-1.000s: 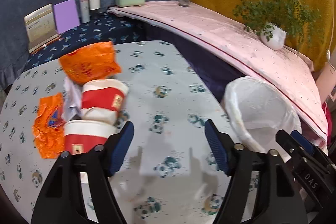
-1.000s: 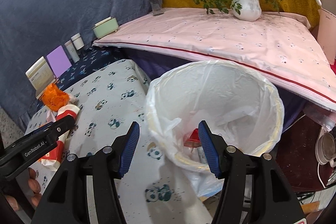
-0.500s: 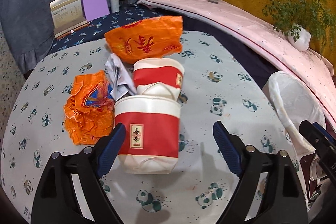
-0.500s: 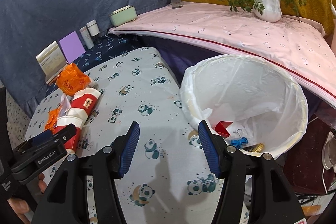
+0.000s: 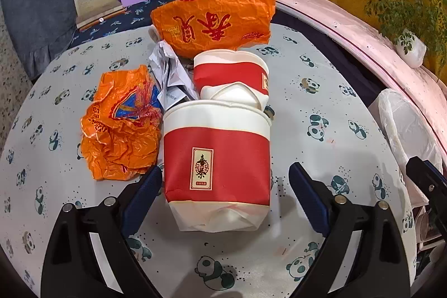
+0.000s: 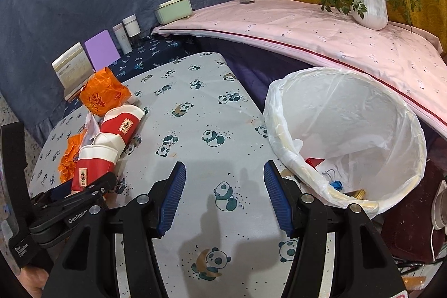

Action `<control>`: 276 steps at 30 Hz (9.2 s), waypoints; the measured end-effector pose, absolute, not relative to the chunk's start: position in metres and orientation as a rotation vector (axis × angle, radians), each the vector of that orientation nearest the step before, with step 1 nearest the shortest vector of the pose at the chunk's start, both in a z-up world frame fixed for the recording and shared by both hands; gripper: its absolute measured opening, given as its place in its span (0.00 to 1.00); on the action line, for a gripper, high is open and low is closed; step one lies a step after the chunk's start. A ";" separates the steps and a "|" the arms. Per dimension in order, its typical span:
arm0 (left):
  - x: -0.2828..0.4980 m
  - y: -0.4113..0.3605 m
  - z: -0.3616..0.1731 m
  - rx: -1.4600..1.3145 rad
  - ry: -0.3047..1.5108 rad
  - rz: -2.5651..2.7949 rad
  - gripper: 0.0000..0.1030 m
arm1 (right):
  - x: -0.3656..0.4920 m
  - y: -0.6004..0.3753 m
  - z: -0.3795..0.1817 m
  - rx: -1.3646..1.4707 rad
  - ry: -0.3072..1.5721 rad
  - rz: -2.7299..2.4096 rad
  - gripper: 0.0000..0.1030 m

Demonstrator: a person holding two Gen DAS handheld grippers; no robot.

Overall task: Collect trash
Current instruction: 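Grasp the large red-white paper cup with the left tool and lift it, then grasp the smaller red-white paper cup with the right tool while the left tool holds its cup, then carry both paper cups over the white bin and open both tools, then move both open tools back over the table toward the orange bags, then grasp the orange patterned bag with the left tool while the right tool grasps the orange printed bag, then carry both orange bags over the white bin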

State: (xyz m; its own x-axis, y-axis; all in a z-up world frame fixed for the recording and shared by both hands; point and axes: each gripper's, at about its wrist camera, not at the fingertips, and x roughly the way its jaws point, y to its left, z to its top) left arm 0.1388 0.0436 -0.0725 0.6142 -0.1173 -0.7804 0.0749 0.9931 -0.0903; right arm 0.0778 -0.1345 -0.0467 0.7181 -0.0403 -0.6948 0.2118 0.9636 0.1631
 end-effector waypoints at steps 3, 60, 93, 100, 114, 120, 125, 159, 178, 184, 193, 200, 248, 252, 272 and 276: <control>0.140 0.044 -0.075 -0.047 0.909 -0.116 0.85 | 0.081 -0.133 -0.049 0.237 0.766 -0.138 0.55; 0.167 0.163 -0.028 -0.178 0.792 -0.033 0.61 | 0.232 -0.006 -0.087 0.290 0.934 0.143 0.54; 0.111 0.037 0.021 -0.080 0.726 -0.235 0.61 | 0.114 -0.123 -0.007 0.350 0.675 0.000 0.45; 0.109 -0.014 0.022 -0.043 0.735 -0.321 0.61 | 0.091 -0.172 -0.002 0.360 0.648 -0.089 0.45; 0.114 -0.119 0.010 0.052 0.754 -0.485 0.61 | 0.061 -0.267 -0.020 0.419 0.644 -0.255 0.45; 0.116 -0.158 0.005 0.087 0.759 -0.541 0.61 | 0.055 -0.294 -0.029 0.436 0.647 -0.299 0.45; 0.120 -0.178 -0.002 0.107 0.771 -0.576 0.61 | 0.051 -0.310 -0.035 0.448 0.651 -0.327 0.45; 0.133 -0.136 -0.016 0.047 0.814 -0.496 0.72 | 0.057 -0.286 -0.032 0.413 0.666 -0.307 0.46; 0.138 -0.054 -0.023 -0.009 0.817 -0.336 0.72 | 0.076 -0.220 -0.032 0.331 0.705 -0.218 0.46; 0.142 -0.017 -0.029 -0.025 0.827 -0.256 0.72 | 0.084 -0.191 -0.035 0.301 0.723 -0.176 0.46; 0.142 0.043 -0.042 -0.070 0.856 -0.142 0.72 | 0.098 -0.139 -0.039 0.230 0.752 -0.099 0.46; 0.142 0.092 -0.046 -0.113 0.862 -0.055 0.72 | 0.111 -0.095 -0.042 0.164 0.775 -0.031 0.46; 0.173 0.166 -0.061 -0.253 0.916 -0.061 0.21 | 0.174 0.018 -0.051 0.052 0.803 0.205 0.02; 0.163 0.157 -0.051 -0.244 0.897 -0.079 0.20 | 0.162 0.005 -0.038 0.076 0.773 0.187 0.02; 0.123 0.045 -0.004 -0.092 0.833 -0.265 0.08 | 0.099 -0.102 0.007 0.208 0.652 0.032 0.02; 0.120 0.015 0.004 -0.058 0.822 -0.311 0.08 | 0.086 -0.134 0.010 0.244 0.634 -0.016 0.02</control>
